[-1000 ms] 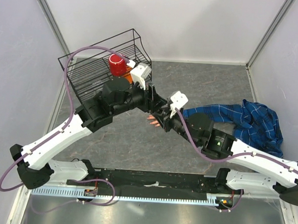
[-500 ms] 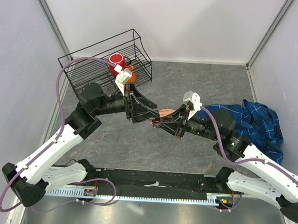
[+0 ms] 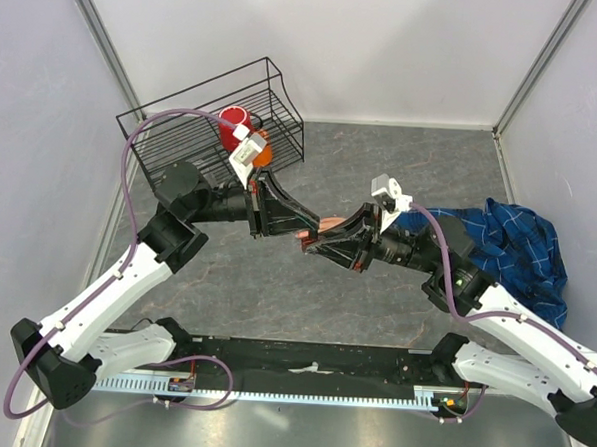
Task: Paint the nails
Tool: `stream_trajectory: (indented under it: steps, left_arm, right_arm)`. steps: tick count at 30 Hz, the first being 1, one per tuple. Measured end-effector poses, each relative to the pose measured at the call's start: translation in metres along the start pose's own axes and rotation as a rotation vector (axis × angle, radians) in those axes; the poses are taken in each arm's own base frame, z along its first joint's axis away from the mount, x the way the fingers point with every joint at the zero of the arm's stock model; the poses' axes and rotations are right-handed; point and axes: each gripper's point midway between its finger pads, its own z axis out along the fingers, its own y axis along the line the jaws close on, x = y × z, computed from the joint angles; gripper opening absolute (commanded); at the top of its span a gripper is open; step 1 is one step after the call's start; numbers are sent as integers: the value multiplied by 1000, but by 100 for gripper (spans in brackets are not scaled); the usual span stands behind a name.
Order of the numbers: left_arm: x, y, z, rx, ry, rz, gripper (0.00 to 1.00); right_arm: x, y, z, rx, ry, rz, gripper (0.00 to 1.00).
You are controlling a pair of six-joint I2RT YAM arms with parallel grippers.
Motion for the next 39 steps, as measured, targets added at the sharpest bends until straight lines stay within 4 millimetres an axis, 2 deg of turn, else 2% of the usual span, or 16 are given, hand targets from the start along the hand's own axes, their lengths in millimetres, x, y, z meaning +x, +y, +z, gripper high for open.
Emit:
stream_trajectory:
  steps: [3, 5, 9, 11, 14, 15, 16, 17, 19, 21, 22, 23, 25, 30, 34, 39]
  left_arm:
    - [-1, 6, 0, -31, 5, 5, 2]
    - [-4, 19, -1, -120, 1, -6, 2]
    - [-28, 58, 0, -494, -50, 25, 2]
    - [-34, 69, -5, -651, -51, 56, 2]
    - [-28, 76, -9, -755, -25, 63, 2]
    - [-25, 79, -11, -776, -17, 61, 11]
    - [-23, 81, -13, -792, -9, 58, 32]
    - [-20, 85, -12, -799, 1, 54, 41]
    - [-13, 90, -11, -784, 17, 47, 59]
    - [-6, 89, -7, -725, 18, 35, 66]
    - [-1, 88, -7, -696, 24, 26, 80]
    - [3, 86, -9, -662, 21, 21, 83]
    - [4, 81, -17, -618, 7, 7, 83]
    - [-16, 57, -31, -470, -85, 15, 83]
    - [-17, 30, -22, -292, -85, 9, 84]
    - [-4, 28, -10, -175, -40, -36, 79]
  right_arm:
    - [3, -8, 2, 27, 8, 8, 0]
    - [2, -18, 4, 77, 18, 5, 0]
    - [-7, -58, 18, 391, 8, -93, 0]
    - [-7, -68, 21, 554, 18, -165, 0]
    - [-5, -75, 23, 699, 34, -250, 0]
    - [-2, -78, 23, 723, 45, -266, 0]
    - [3, -81, 21, 750, 64, -286, 0]
    - [7, -84, 19, 764, 83, -304, 0]
    - [14, -84, 16, 745, 112, -333, 0]
    - [24, -71, 19, 648, 136, -340, 0]
    - [28, -65, 19, 601, 145, -340, 0]
    - [29, -61, 17, 558, 148, -336, 0]
    - [25, -60, 13, 512, 140, -324, 0]
    - [6, -69, -9, 427, 93, -263, 0]
    - [8, -49, -7, 263, 108, -202, 0]
    - [15, -30, -7, 126, 139, -123, 0]
